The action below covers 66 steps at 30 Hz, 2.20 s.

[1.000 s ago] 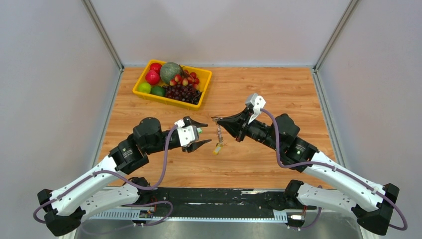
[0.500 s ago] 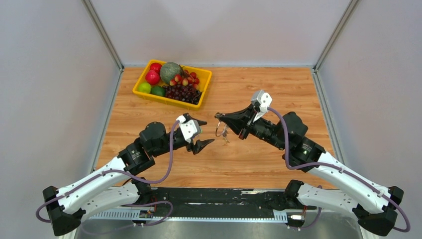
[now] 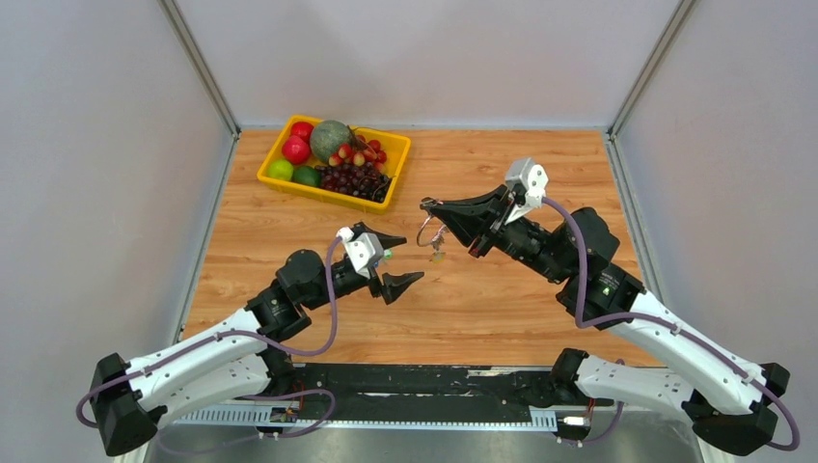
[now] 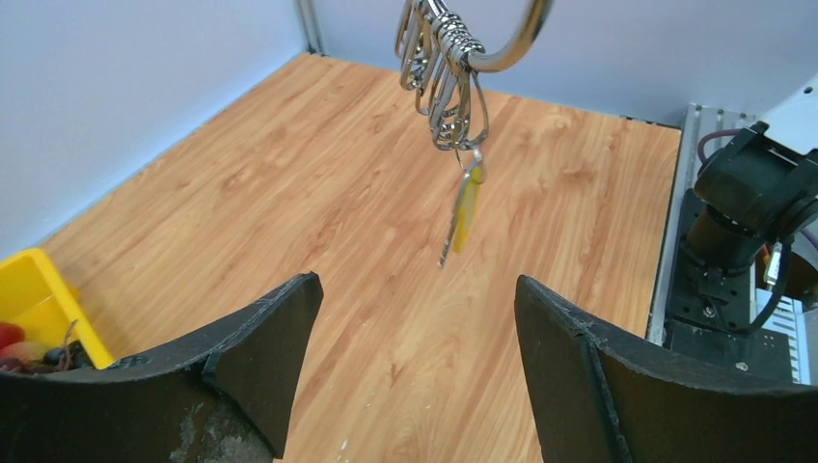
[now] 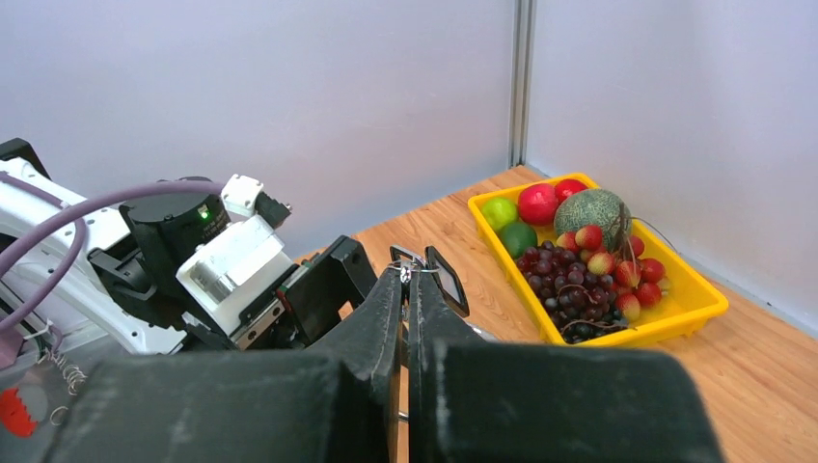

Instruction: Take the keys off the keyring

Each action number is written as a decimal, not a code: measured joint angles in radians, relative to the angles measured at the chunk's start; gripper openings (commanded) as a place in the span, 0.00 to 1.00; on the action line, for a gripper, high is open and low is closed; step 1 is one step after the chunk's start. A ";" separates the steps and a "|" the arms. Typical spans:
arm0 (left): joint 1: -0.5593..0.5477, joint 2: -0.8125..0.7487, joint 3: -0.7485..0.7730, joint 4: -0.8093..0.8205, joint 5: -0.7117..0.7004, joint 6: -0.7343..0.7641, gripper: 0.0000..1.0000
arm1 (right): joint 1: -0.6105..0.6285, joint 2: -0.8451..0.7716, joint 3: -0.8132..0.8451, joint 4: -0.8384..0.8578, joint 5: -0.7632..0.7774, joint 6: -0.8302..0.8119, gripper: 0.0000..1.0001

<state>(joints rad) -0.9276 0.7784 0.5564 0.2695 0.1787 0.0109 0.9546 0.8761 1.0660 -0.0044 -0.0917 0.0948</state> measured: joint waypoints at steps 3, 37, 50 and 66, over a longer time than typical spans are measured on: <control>0.000 0.027 -0.008 0.039 0.026 -0.006 0.80 | 0.000 0.010 0.005 -0.001 -0.006 0.000 0.00; 0.000 0.108 -0.008 0.135 0.136 -0.023 0.55 | 0.000 0.004 0.007 -0.006 -0.023 0.008 0.00; 0.000 0.161 -0.008 0.150 0.205 -0.032 0.48 | 0.000 0.005 0.008 -0.006 -0.027 0.008 0.00; 0.000 0.193 0.010 0.169 0.232 -0.039 0.34 | 0.000 0.005 0.009 -0.006 -0.032 0.009 0.00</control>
<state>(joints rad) -0.9279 0.9710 0.5659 0.4389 0.4107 -0.0280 0.9546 0.8806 1.0748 -0.0105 -0.1234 0.1036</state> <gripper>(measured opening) 0.338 0.013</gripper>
